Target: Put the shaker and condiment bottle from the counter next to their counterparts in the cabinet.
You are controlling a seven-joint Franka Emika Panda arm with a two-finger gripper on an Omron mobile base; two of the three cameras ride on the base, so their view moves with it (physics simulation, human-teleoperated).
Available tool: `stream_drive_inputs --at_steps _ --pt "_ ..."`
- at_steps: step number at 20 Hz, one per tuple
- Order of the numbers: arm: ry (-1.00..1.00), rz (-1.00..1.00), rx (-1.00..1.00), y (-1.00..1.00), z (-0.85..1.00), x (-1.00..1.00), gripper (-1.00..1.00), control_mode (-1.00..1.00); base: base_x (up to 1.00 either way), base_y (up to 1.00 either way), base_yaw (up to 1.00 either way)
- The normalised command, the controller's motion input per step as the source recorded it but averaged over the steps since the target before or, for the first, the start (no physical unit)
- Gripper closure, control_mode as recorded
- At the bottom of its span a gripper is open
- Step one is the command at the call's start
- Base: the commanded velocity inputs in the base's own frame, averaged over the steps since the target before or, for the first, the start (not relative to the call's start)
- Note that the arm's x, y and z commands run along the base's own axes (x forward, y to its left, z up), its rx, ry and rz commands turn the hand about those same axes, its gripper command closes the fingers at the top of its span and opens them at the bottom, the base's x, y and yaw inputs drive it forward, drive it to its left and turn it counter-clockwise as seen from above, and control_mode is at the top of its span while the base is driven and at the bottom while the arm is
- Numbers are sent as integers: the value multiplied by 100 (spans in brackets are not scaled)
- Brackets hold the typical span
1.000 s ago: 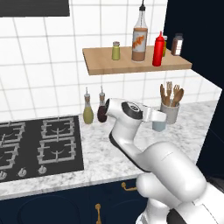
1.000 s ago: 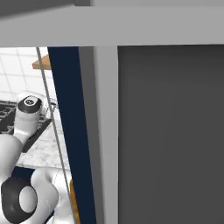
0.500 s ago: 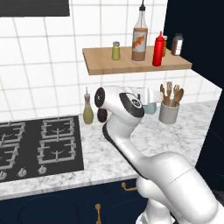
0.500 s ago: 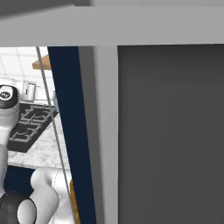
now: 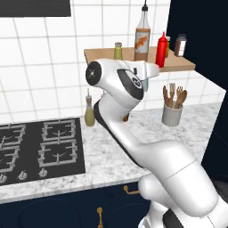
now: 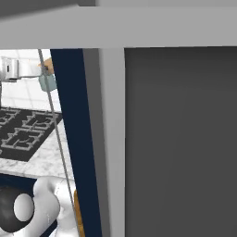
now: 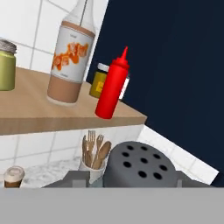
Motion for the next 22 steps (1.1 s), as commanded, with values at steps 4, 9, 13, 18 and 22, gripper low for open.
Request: stream_drive_inputs --at_steps 4,9,13,18,22 --pt "-1 7 -2 45 74 39 100 -100 0 0 0" --pt "0 0 4 1 0 20 100 -100 0 0 0" --pt "0 -5 6 21 1 66 100 -100 0 0 0" --pt "0 -1 0 3 0 16 100 -100 0 0 0" --pt "0 0 6 6 0 57 100 -100 0 0 0"
